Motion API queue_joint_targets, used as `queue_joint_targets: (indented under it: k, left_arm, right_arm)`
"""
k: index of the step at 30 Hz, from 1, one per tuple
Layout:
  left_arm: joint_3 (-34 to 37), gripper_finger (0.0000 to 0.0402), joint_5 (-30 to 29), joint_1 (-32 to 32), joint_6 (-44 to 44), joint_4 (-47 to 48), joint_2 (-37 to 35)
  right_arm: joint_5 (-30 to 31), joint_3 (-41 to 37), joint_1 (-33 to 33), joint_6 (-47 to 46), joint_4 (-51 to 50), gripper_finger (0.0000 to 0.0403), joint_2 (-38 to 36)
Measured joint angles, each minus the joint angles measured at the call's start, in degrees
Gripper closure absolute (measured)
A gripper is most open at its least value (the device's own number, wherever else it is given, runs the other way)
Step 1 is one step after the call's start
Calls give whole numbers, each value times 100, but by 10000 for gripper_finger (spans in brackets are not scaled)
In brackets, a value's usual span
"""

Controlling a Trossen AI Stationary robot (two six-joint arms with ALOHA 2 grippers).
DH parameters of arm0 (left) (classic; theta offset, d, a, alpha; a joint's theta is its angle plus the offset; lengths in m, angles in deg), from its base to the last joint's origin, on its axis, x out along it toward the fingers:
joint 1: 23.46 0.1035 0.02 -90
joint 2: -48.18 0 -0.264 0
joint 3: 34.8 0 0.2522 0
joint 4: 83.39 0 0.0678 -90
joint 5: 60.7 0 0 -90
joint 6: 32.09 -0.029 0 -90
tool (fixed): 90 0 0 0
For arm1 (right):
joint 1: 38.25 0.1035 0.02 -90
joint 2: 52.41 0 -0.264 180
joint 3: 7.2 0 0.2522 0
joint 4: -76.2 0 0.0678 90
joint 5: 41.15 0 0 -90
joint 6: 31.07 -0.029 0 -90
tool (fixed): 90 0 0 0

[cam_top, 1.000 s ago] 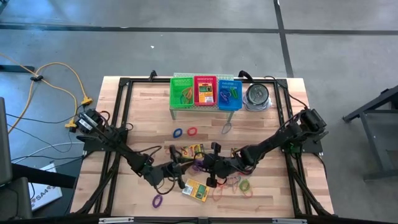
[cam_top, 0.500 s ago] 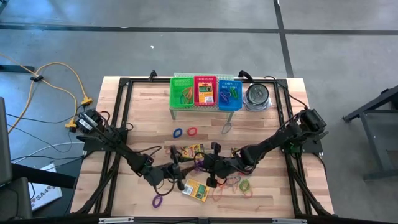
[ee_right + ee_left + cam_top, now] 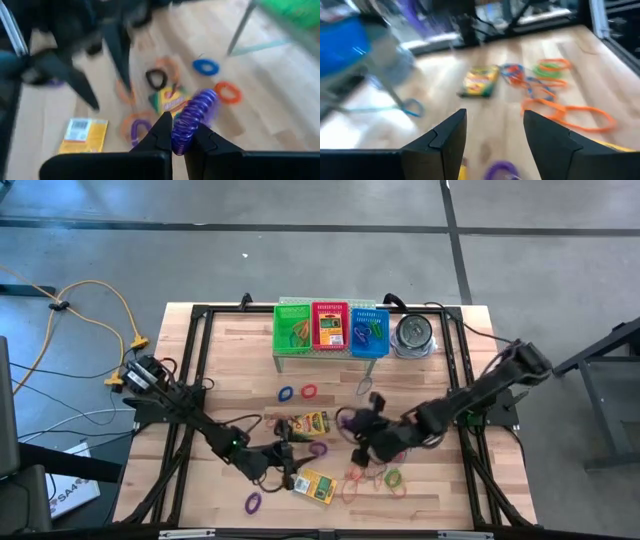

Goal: Pick & Place Office Desk Supplies
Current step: Put the top left violet spring keychain into the blue bin on the shelf

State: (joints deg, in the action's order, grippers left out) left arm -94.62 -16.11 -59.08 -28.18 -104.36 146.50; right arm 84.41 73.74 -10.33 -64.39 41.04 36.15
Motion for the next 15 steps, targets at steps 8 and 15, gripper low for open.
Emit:
queue_joint_targets:
  k: [8,15]
  left_arm:
    - [1,212,1145,429,957,337,0]
    - [2,212,1702,647,1077,374,0]
  right_arm:
    - [126,2,-582,471,-162,392,-1360]
    - [26,7,-1884,307,-1371,392,-1913]
